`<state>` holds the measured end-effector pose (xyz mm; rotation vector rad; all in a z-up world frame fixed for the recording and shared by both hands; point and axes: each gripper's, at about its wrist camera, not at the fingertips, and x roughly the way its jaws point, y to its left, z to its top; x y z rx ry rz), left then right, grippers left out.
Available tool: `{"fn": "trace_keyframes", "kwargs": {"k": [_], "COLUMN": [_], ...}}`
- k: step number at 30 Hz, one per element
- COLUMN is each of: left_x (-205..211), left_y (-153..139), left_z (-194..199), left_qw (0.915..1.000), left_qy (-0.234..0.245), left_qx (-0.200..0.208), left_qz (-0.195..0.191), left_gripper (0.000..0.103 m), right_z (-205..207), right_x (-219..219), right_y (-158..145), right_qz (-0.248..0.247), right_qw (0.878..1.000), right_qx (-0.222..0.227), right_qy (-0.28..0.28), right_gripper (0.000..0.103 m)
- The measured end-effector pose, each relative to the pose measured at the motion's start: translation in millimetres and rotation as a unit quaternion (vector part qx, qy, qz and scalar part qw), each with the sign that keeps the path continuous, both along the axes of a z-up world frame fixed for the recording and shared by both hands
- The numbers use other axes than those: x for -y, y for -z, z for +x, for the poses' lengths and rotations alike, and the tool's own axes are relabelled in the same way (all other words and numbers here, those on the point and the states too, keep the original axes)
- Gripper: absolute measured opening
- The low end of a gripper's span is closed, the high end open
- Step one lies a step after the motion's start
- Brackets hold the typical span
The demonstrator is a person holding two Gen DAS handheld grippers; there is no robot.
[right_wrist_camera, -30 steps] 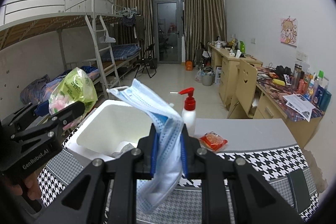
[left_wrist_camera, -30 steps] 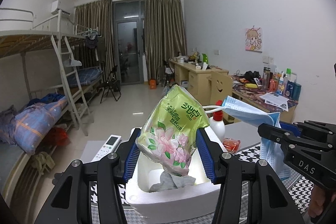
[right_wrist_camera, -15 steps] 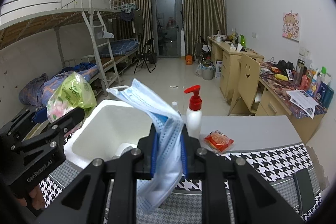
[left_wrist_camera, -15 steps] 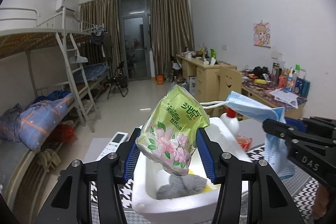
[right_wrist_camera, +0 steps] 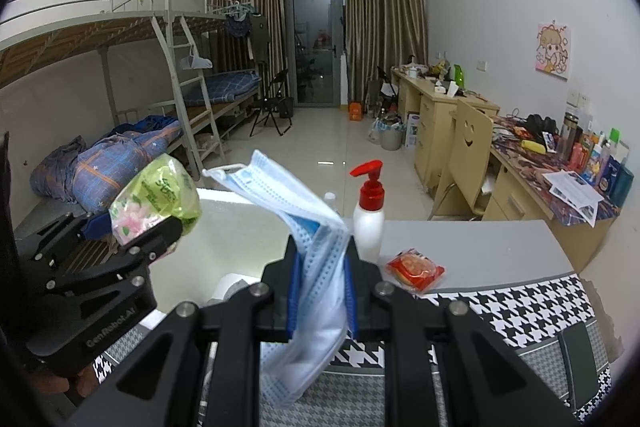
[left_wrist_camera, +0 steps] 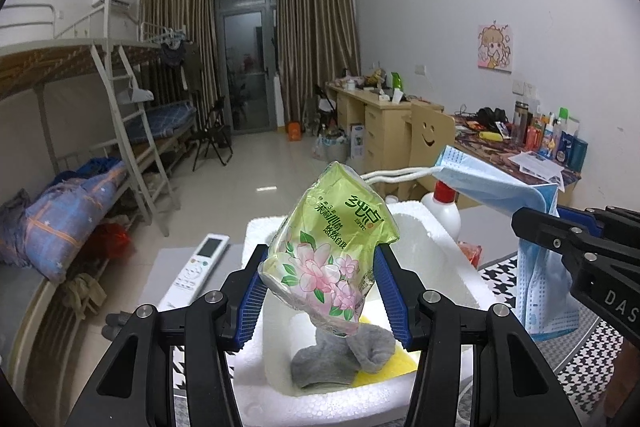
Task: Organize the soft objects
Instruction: 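Open the left tool to drop the tissue packet into the foam box, then lower the blue mask into the foam box with the right tool and release it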
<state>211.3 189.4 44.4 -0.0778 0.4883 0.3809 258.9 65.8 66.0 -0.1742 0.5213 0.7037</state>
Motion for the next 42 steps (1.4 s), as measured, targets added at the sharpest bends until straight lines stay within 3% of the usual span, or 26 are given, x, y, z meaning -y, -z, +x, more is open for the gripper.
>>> {"fn": "trace_keyframes", "kwargs": {"k": [6,8,10,13,19,42], "left_x": [-3,-4,-4,-5,-15,-37], "left_y": [7,8,9,5,-1,-4], "left_z": [4,6,5,0,-11,-37], "left_qw": [0.9998,0.9997,0.9998,0.9999,0.9997,0.9981], "left_qy": [0.014,0.018,0.011,-0.005,-0.024,-0.057], "left_qx": [-0.008,-0.011,-0.015,-0.003,0.008,0.022], "left_qz": [-0.011,-0.015,-0.005,0.008,0.005,0.002], "left_gripper": [0.061,0.068,0.087,0.097,0.102,0.102], "right_z": [5,6,5,5,5,6], "right_x": [-3,-3,-4,-4,-7,-40], "right_y": [0,1,1,0,-3,1], "right_qz": [-0.002,-0.003,-0.005,-0.003,-0.002,-0.019], "right_qw": [1.000,1.000,1.000,1.000,1.000,0.999], "right_qx": [-0.003,-0.004,-0.003,-0.002,0.001,-0.016], "right_qy": [0.004,0.006,0.007,0.009,0.006,-0.048], "right_gripper": [0.023,0.023,0.023,0.023,0.023,0.023]}}
